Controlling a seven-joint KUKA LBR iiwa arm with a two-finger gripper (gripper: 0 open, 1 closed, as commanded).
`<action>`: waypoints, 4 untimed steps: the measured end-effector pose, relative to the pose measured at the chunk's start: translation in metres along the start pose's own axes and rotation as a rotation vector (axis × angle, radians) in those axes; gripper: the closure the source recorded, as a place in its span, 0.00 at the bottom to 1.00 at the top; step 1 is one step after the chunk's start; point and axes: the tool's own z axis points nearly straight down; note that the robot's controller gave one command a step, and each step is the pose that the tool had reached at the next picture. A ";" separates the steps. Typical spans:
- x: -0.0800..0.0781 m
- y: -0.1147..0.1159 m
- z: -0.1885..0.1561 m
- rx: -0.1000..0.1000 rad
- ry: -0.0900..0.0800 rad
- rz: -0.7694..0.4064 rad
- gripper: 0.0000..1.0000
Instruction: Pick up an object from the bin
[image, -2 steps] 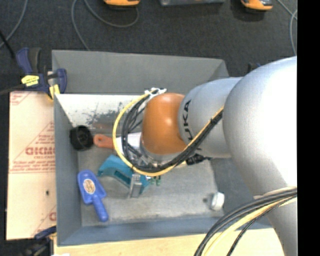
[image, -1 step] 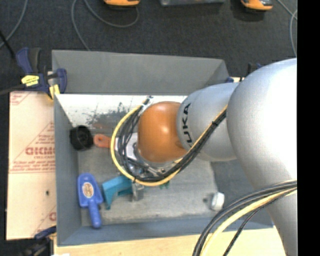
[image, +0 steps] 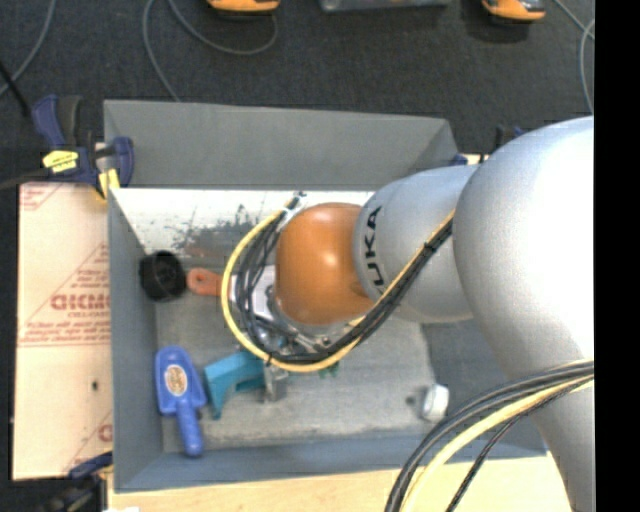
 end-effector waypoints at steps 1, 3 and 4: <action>0.003 0.002 -0.003 0.000 0.004 -0.022 1.00; -0.001 0.010 0.000 0.003 0.000 -0.079 1.00; 0.001 0.014 -0.019 0.001 0.009 -0.109 1.00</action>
Offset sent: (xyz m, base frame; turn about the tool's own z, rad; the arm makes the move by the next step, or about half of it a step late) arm -0.0043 0.0091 -0.0023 -0.1033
